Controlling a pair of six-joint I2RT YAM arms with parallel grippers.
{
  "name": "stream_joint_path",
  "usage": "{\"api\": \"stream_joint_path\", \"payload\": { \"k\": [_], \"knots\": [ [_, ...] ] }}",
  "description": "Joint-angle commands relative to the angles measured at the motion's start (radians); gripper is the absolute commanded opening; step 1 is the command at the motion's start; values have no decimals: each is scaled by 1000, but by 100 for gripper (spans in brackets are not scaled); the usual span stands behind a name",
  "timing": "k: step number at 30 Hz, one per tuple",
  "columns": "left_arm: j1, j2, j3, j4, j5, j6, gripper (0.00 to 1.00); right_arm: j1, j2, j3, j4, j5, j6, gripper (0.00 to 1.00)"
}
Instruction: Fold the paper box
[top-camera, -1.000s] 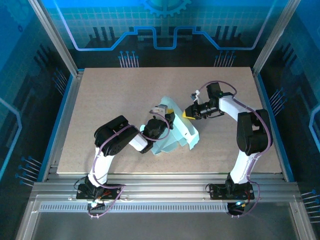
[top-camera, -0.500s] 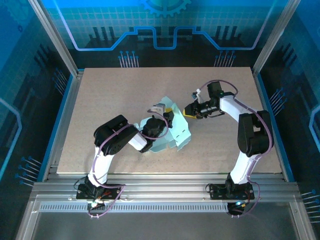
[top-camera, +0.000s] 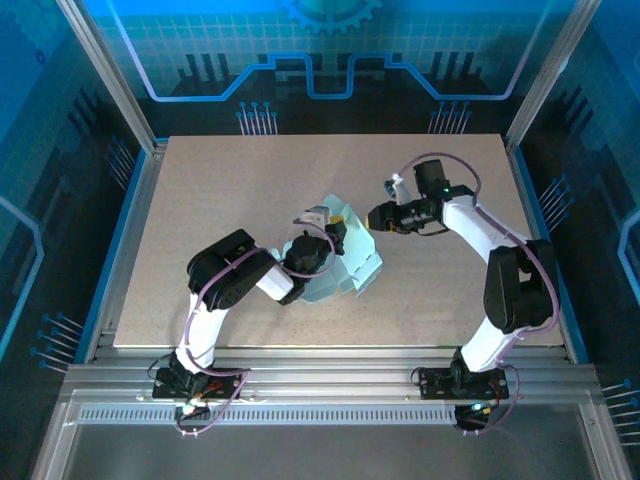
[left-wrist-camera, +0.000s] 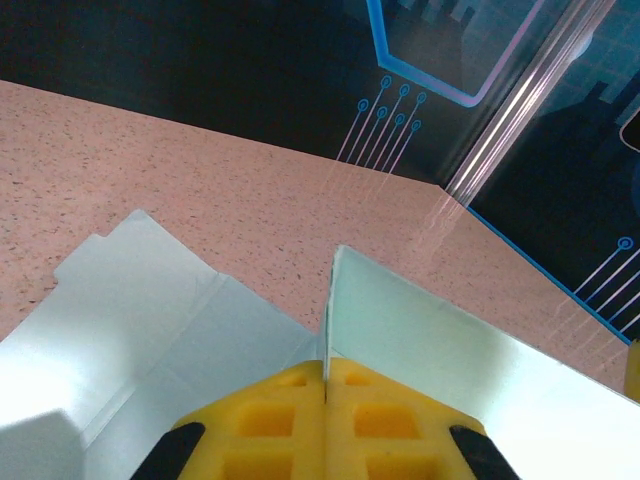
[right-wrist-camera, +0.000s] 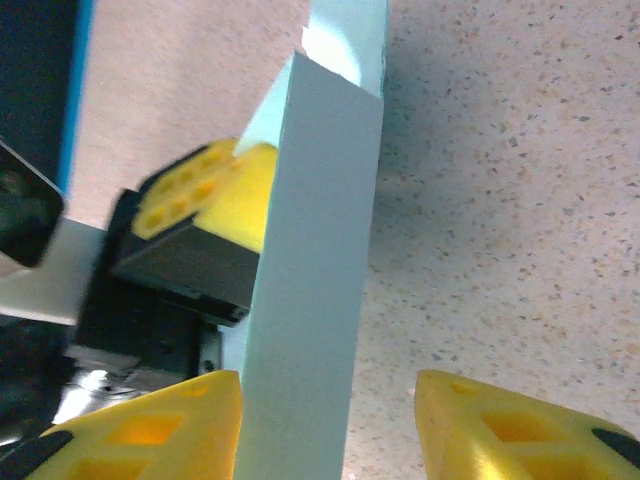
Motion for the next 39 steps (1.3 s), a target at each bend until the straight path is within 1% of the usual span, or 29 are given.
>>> {"api": "stream_joint_path", "payload": {
  "k": [1,5,8,12,14,18,19,20,23,28,31,36,39],
  "knots": [
    [6,4,-2,35,16,-19,0,83,-34,60,-88,239,-79,48],
    [6,5,-2,34,16,-20,0,158,-16,101,-140,422,-120,44],
    [7,6,0,34,19,-23,0,193,-1,125,-162,480,-122,43],
    [8,7,-1,34,16,-24,0,190,-43,118,-127,485,-49,47],
    [8,9,-1,33,15,-28,0,189,-70,112,-102,464,-8,48],
    [8,12,1,35,12,-34,0,197,-82,84,-43,316,70,48],
    [8,12,2,34,13,-35,0,206,-77,77,-36,300,81,48],
    [10,12,1,34,12,-37,0,217,-72,73,-31,303,88,47],
    [12,13,1,34,12,-42,0,256,-53,68,-41,364,94,45],
    [12,14,1,34,10,-46,0,305,-12,102,-95,486,111,36],
    [10,15,3,34,7,-47,0,327,12,125,-134,548,111,24],
    [13,14,1,35,6,-50,0,349,45,163,-192,642,105,19],
    [13,14,2,34,3,-51,0,351,55,176,-209,663,105,13]
  ]
}}
